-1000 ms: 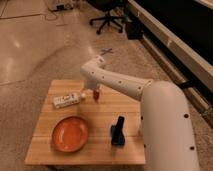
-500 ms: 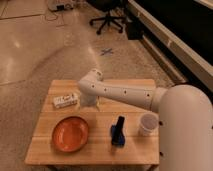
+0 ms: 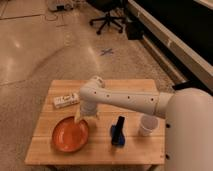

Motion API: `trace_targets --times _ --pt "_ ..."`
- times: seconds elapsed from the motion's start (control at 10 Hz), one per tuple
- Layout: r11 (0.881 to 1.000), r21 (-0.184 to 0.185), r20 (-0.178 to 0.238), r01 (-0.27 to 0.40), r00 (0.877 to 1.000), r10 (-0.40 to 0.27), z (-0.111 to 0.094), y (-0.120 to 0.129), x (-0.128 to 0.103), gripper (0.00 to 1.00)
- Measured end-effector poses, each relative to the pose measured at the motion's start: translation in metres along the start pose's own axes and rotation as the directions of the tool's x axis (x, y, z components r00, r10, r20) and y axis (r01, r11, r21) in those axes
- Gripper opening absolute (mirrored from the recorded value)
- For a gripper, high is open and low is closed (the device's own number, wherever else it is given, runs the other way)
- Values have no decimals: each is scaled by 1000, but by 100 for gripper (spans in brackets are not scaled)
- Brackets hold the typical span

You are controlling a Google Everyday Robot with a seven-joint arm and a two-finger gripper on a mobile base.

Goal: Pick up the ceramic bowl

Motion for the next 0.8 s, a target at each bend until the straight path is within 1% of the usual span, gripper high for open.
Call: trace_targets --times 0.3,0.4,0.6,0.7,0.8 --pt "999 12 34 51 998 -52 15 1 -7 75" --pt "998 15 41 65 997 -66 20 2 -7 74" --pt "997 18 46 75 996 -76 25 4 -6 59" --pt "997 22 48 76 996 -77 27 5 -4 46" --pt "997 27 50 76 996 -77 28 6 -4 37"
